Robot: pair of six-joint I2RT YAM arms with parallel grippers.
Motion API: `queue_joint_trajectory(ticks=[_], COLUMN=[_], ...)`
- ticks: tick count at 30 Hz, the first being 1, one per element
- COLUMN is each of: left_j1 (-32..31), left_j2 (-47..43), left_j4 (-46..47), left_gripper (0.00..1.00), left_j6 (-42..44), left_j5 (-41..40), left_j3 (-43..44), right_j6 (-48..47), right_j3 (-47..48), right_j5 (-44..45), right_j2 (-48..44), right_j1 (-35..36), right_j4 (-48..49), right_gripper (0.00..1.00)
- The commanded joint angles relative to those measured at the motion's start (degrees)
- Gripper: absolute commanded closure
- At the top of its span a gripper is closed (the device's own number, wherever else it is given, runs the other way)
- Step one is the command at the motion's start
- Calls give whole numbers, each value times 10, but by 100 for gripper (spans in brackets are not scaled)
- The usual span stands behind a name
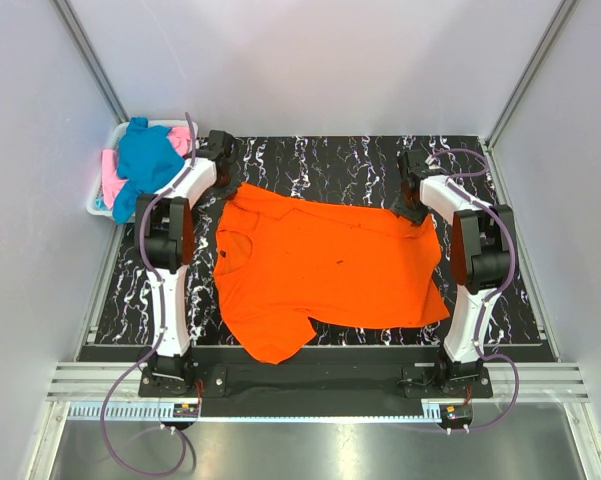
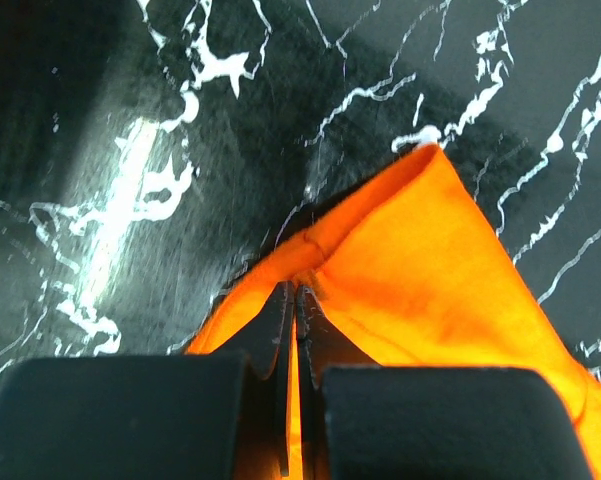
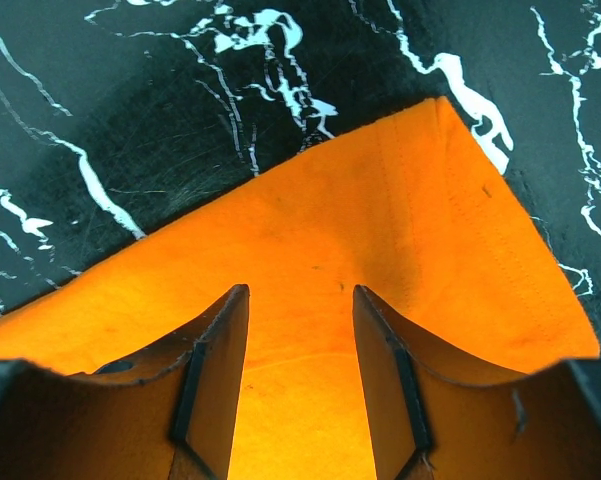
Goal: Fold and stack the t-shirts
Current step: Flatten the tshirt out
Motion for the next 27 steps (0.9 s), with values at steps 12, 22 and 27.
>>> queue_joint_trajectory(ticks=[12, 22, 27], left_j1=[-15, -22, -23], left_j2=[-111, -115, -116], left_j4=[19, 22, 22], left_gripper=[100, 100, 100], left_j6=[7, 4, 3], left_j5=[7, 14, 14], left_j3=[-58, -68, -74], right_j6=[14, 17, 18], right_j3=[-14, -37, -52], right_j5=[68, 47, 2], right_j2=[-36, -51, -59], right_j1=[-26, -44, -44], right_j4=[-14, -17, -15], right_gripper=[45, 46, 47])
